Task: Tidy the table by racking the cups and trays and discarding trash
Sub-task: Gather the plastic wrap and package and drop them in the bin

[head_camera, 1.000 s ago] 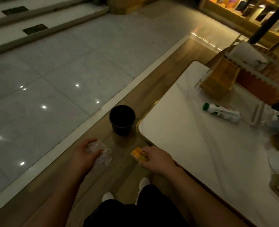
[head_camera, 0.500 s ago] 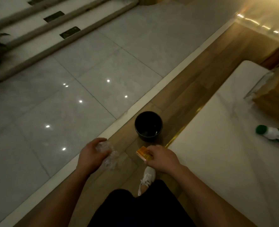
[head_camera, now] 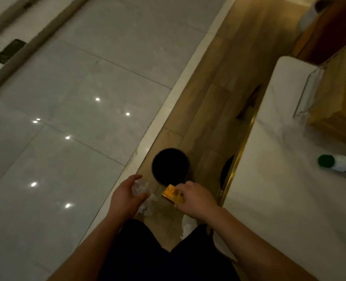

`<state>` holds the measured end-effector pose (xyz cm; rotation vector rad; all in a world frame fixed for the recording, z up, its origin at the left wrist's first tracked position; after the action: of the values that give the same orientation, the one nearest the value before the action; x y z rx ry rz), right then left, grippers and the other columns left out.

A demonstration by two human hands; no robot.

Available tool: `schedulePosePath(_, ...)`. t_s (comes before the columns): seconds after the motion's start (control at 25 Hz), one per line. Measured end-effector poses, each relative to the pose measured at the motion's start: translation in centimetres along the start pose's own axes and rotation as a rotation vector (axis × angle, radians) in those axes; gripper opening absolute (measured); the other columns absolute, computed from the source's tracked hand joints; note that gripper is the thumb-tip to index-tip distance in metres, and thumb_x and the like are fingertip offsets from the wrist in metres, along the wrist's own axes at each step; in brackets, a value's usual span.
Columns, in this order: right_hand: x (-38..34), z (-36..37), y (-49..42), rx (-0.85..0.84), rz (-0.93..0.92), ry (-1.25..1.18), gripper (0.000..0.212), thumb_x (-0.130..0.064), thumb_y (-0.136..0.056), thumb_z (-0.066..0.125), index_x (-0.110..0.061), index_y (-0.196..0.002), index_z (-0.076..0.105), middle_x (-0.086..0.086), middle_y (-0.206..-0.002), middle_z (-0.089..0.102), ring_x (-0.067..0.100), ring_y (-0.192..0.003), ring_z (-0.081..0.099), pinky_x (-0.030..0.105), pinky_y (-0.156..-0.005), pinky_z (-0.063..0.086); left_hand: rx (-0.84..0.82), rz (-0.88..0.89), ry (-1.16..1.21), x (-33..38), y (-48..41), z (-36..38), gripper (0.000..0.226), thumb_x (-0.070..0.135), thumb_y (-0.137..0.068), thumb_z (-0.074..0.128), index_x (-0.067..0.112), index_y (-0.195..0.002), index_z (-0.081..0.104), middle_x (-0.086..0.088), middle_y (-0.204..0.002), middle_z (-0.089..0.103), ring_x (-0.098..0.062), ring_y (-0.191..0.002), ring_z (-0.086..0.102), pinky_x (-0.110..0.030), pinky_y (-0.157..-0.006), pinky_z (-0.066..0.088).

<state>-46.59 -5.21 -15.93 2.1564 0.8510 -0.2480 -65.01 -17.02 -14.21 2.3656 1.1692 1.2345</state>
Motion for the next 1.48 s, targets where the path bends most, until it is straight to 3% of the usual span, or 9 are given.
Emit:
schedulePosePath(0.24, 1.8, 2.7, -8.7, 0.049, 0.468, -0.408, 0.036, -0.046, -0.076, 0.070, -0.029, -0.106, 0.060, -0.003, -0.104, 0.061, 0.019, -0.094, 0.062, 0.040, -0.082, 0.054, -0.175, 0.033, -0.044, -2.3, -14.6, 3.0, 0.043, 0.040, -0.073, 0.081, 0.025, -0.110, 0.064, 0.015, -0.091, 0.060, -0.013, -0.086, 0.062, -0.010, -0.063, 0.038)
schedulePosePath(0.4, 5.2, 7.6, -15.5, 0.059, 0.677, -0.620, 0.035, -0.040, -0.080, 0.071, -0.026, -0.111, 0.060, -0.001, -0.106, 0.066, 0.020, -0.091, 0.064, 0.040, -0.082, 0.055, -0.259, 0.016, -0.104, -4.6, -21.3, 9.0, 0.061, 0.042, -0.076, 0.079, 0.019, -0.128, 0.057, -0.009, -0.122, 0.055, -0.024, -0.101, 0.058, -0.028, -0.079, 0.042)
schedulePosePath(0.64, 14.6, 14.9, -25.2, 0.124, 0.866, -0.702, 0.023, -0.032, -0.083, 0.070, -0.025, -0.101, 0.058, 0.004, -0.103, 0.064, 0.028, -0.092, 0.062, 0.048, -0.084, 0.055, -0.289, 0.218, -0.310, -8.6, -30.2, 21.4, 0.056, 0.032, -0.085, 0.071, 0.016, -0.135, 0.051, -0.016, -0.130, 0.049, -0.035, -0.114, 0.052, -0.044, -0.092, 0.049)
schedulePosePath(0.76, 16.7, 16.9, -28.5, 0.174, 0.890, -0.724, 0.016, -0.029, -0.084, 0.067, -0.029, -0.094, 0.054, 0.005, -0.102, 0.063, 0.028, -0.088, 0.062, 0.047, -0.080, 0.056, -0.250, 0.398, -0.496, -9.6, -32.7, 25.4, 0.059, 0.032, -0.085, 0.071, 0.013, -0.137, 0.049, -0.018, -0.131, 0.049, -0.038, -0.120, 0.047, -0.048, -0.097, 0.043)
schedulePosePath(0.88, 18.0, 18.4, -30.8, 0.236, 0.892, -0.647, 0.028, -0.031, -0.084, 0.066, -0.026, -0.111, 0.059, 0.007, -0.114, 0.056, 0.032, -0.095, 0.060, 0.046, -0.082, 0.055, -0.201, 0.455, -0.701, -11.1, -34.3, 28.1, 0.069, 0.043, -0.084, 0.069, 0.018, -0.142, 0.043, -0.016, -0.139, 0.047, -0.037, -0.132, 0.040, -0.059, -0.110, 0.031)
schedulePosePath(1.0, 18.7, 19.5, -31.7, 0.247, 0.876, -0.628, 0.037, -0.030, -0.086, 0.067, -0.023, -0.121, 0.058, 0.009, -0.123, 0.051, 0.033, -0.101, 0.059, 0.046, -0.086, 0.054, -0.200, 0.446, -0.793, -12.4, -35.3, 29.6, 0.076, 0.058, -0.084, 0.062, 0.020, -0.145, 0.038, -0.017, -0.147, 0.042, -0.038, -0.141, 0.031, -0.068, -0.113, 0.021)
schedulePosePath(1.16, 19.2, 20.1, -31.7, 0.271, 0.830, -0.692, 0.042, -0.030, -0.089, 0.065, -0.018, -0.128, 0.057, 0.008, -0.134, 0.049, 0.031, -0.112, 0.057, 0.036, -0.090, 0.048, -0.223, 0.422, -0.869, -13.0, -36.4, 30.5, 0.092, 0.083, -0.080, 0.032, 0.023, -0.150, 0.033, -0.018, -0.158, 0.029, -0.040, -0.149, 0.017, -0.072, -0.111, 0.007)
schedulePosePath(1.32, 19.0, 19.4, -30.8, 0.254, 0.840, -0.735, 0.040, -0.025, -0.090, 0.064, -0.019, -0.129, 0.056, 0.008, -0.137, 0.048, 0.030, -0.113, 0.057, 0.037, -0.089, 0.050, -0.258, 0.414, -0.837, -12.0, -36.1, 29.4, 0.086, 0.074, -0.082, 0.028, 0.024, -0.151, 0.031, -0.014, -0.160, 0.028, -0.038, -0.150, 0.013, -0.070, -0.114, 0.009)
schedulePosePath(1.48, 17.9, 17.1, -29.0, 0.183, 0.813, -0.755, 0.045, -0.025, -0.089, 0.065, -0.020, -0.132, 0.054, 0.011, -0.136, 0.051, 0.031, -0.115, 0.056, 0.043, -0.094, 0.052, -0.340, 0.399, -0.874, -9.5, -34.6, 26.1, 0.078, 0.059, -0.084, 0.045, 0.023, -0.151, 0.028, -0.016, -0.158, 0.030, -0.038, -0.148, 0.018, -0.064, -0.115, 0.017)
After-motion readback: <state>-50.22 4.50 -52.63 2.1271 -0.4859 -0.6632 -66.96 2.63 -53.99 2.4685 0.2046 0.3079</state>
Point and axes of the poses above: each hand's wrist, its own y-axis away from the middle knuckle, its own z-axis out of the palm, x = y × z, the point moved 5 cm from there along -y, towards the middle knuckle
